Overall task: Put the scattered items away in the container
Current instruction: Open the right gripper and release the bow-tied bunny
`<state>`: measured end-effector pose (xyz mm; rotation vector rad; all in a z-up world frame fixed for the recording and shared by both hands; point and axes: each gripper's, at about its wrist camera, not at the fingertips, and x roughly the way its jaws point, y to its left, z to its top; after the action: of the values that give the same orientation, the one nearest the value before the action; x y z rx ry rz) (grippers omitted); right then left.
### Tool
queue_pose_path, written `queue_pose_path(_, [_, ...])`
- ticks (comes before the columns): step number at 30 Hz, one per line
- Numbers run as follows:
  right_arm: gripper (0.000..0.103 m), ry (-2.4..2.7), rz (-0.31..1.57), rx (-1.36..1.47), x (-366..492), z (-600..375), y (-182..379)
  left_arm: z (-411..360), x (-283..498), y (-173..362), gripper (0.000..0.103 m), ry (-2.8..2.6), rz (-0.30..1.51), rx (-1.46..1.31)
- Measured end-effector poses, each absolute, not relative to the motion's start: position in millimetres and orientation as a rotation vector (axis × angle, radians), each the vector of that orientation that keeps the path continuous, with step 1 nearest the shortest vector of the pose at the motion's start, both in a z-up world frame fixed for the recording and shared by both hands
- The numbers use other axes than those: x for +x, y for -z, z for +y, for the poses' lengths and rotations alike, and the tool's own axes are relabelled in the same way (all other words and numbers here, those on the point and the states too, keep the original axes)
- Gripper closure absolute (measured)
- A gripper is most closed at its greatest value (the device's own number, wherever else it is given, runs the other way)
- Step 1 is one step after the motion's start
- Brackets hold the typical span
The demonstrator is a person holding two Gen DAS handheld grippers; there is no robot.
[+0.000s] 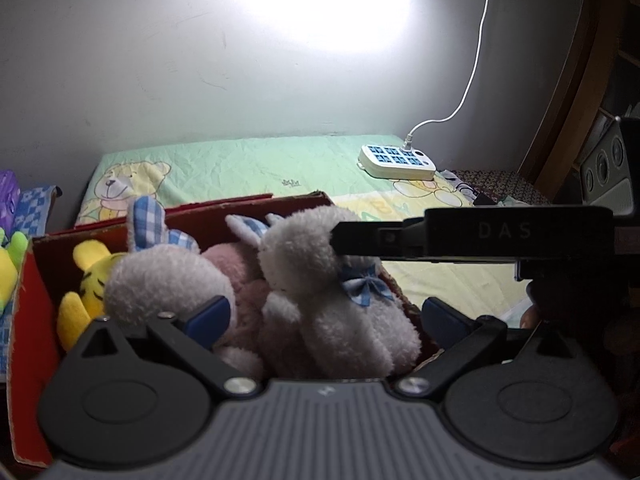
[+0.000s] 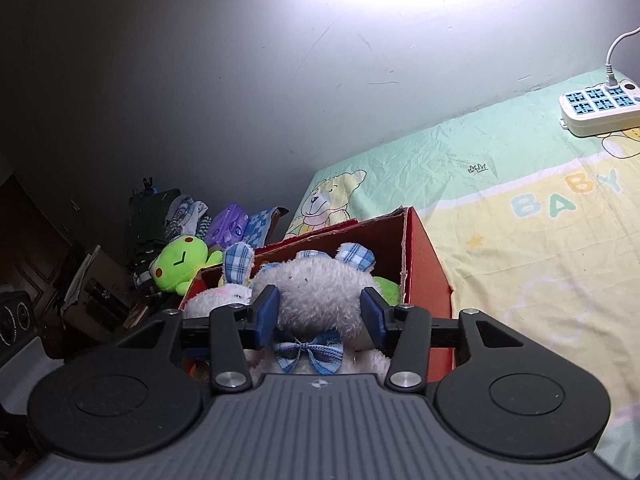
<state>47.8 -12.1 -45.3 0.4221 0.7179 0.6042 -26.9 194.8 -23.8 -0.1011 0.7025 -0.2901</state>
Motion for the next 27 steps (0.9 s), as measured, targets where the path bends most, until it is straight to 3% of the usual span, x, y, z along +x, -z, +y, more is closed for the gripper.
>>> queue_pose_path(19, [0.040, -0.473, 0.651, 0.366, 12.8, -13.3, 7.8, 230.5, -64.0, -10.4, 0.001, -0.004, 0.557, -0.245])
queue_pose_path(24, [0.039, -0.390, 0.675, 0.313, 2.5, -9.9, 6.2, 234.6, -63.2, -10.9, 0.001, -0.117, 0.612, -0.230])
queue_pose_path(27, [0.031, -0.351, 0.688, 0.297, -3.4, -9.0, 5.4, 232.6, -66.9, -10.0, 0.001, -0.185, 0.639, -0.194])
